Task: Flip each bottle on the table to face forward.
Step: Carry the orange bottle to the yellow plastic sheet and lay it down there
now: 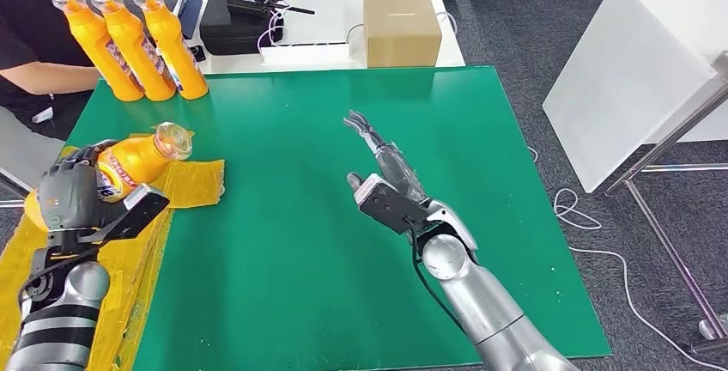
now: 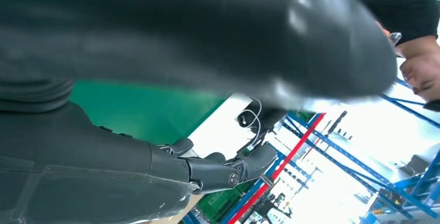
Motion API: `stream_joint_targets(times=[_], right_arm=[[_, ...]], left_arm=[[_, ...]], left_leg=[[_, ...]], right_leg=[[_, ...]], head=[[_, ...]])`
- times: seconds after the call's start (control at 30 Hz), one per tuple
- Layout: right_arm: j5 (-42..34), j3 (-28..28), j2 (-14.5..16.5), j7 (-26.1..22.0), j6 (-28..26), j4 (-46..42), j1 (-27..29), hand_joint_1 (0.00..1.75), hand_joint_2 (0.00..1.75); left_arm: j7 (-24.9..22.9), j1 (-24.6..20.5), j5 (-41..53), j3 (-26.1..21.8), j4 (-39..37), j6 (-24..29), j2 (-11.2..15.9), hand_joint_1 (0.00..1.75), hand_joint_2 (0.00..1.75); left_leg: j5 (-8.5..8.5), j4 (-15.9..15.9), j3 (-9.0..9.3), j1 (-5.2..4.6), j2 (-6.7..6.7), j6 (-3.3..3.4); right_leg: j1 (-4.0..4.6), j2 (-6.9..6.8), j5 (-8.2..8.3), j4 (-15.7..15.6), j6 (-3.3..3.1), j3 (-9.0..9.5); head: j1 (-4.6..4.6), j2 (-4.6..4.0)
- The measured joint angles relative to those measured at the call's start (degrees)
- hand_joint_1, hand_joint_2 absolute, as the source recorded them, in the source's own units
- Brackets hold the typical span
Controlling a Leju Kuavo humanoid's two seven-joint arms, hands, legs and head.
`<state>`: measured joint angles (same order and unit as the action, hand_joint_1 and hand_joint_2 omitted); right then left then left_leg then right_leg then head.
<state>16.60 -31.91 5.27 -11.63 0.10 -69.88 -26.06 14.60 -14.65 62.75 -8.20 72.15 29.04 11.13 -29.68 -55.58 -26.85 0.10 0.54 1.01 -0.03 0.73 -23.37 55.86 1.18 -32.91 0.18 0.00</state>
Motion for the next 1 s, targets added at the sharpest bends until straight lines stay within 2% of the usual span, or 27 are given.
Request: stream_joint_targets(times=[0.13,0.33,0.6,0.8,1.0], right_arm=[[-0.73,0.09,-0.69,-0.14,0.68,-0.08,-0.77,0.00,0.00],[-1.61,-0.16,-1.41,-0.15,1.67,-0.08,-1.82,0.00,0.00],[-1.84,-0.40,-2.25,-0.15,2.40,-0.08,-2.93,0.00,0.00],[-2.11,-0.42,-2.62,-0.15,2.89,-0.07,-3.30,0.00,0.00],[-2.13,-0.42,-2.79,-0.15,2.96,-0.06,-3.34,0.00,0.00]], left_arm=[[-3.21,-1.63,9.28,-0.17,-11.58,0.75,5.46,1.75,1.75],[-0.42,-4.02,10.98,0.80,-24.40,-7.37,9.63,1.75,1.75],[2.14,-7.01,11.42,4.47,-32.36,-9.42,11.16,1.75,1.75],[4.60,-8.36,9.72,7.45,-34.21,-11.12,11.71,1.75,1.75],[5.00,-8.69,9.42,8.83,-34.77,-11.22,12.02,1.75,1.75]], left_leg=[[0.00,0.00,-0.01,0.01,-0.02,-0.01],[0.02,0.00,-0.02,0.01,-0.03,-0.02],[0.02,0.01,0.09,-0.09,-0.37,-0.02],[0.05,0.03,0.32,-0.08,-0.44,-0.06],[0.09,0.03,0.46,-0.06,-0.45,-0.12]], right_leg=[[0.07,-0.01,0.00,0.01,0.00,-0.02],[0.11,-0.03,0.00,0.01,0.00,-0.01],[-0.07,-0.30,-0.01,-0.02,0.00,0.22],[-0.08,-0.35,-0.01,0.01,-0.01,0.48],[-0.08,-0.37,-0.01,0.10,-0.01,0.59]], head=[[-0.01,0.00],[0.00,0.00],[-0.01,0.00],[-0.03,0.00],[-0.02,0.00]])
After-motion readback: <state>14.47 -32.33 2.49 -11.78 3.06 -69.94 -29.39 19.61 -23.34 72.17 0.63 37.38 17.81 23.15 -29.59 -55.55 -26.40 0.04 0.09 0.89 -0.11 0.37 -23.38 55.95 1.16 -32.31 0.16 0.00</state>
